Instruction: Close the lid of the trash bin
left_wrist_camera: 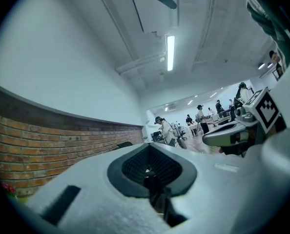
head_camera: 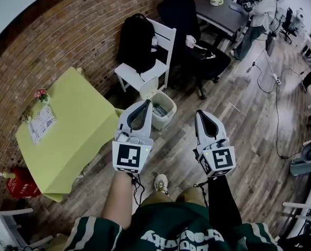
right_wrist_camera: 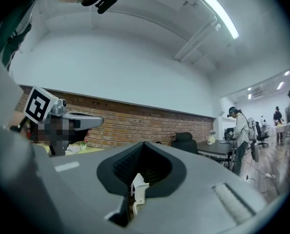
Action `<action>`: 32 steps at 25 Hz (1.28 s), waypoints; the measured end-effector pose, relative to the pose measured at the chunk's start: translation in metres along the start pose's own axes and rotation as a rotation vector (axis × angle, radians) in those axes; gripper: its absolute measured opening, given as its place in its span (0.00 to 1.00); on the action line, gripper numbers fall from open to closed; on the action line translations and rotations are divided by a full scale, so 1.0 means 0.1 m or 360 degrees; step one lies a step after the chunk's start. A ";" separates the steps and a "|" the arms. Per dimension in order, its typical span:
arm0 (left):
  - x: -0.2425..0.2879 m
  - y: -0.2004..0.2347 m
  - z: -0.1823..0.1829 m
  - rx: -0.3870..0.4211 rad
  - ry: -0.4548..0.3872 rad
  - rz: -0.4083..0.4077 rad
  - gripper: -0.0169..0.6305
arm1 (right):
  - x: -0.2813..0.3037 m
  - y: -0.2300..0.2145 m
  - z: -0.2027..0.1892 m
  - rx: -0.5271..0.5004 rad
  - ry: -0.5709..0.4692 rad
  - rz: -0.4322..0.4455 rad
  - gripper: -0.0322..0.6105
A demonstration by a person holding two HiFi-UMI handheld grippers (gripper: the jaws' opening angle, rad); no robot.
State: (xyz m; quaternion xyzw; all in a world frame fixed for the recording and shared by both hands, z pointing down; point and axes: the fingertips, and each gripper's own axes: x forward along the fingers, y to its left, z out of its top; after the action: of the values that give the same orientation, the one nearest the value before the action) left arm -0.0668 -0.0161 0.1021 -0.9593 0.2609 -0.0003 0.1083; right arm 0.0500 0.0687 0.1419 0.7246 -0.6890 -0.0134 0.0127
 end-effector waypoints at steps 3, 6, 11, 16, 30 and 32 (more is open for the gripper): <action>0.08 0.12 -0.11 0.0010 0.0023 0.0006 0.02 | 0.16 -0.01 -0.07 0.0008 0.0012 -0.0010 0.07; 0.16 0.29 -0.19 0.0008 0.0039 0.0022 0.02 | 0.36 0.03 -0.12 0.0008 0.0024 0.0009 0.07; 0.28 0.45 -0.31 0.0003 0.0044 0.0058 0.02 | 0.61 0.13 -0.18 0.0017 0.0047 0.0085 0.07; 0.42 0.61 -0.48 -0.0017 0.0081 0.0093 0.03 | 0.88 0.18 -0.22 0.0004 0.0053 0.0160 0.07; 1.08 1.08 -0.99 -0.0064 0.0162 0.0263 0.04 | 1.88 -0.13 -0.47 -0.0057 0.0052 0.0391 0.07; 1.27 1.13 -1.09 -0.0071 0.0177 0.0289 0.04 | 2.09 -0.25 -0.53 -0.0050 0.0051 0.0432 0.07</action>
State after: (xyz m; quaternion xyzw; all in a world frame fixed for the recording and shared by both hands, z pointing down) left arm -0.0204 -0.1973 0.1778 -0.9324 0.3522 -0.0379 0.0719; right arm 0.0878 -0.1383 0.1936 0.6246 -0.7800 -0.0109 0.0368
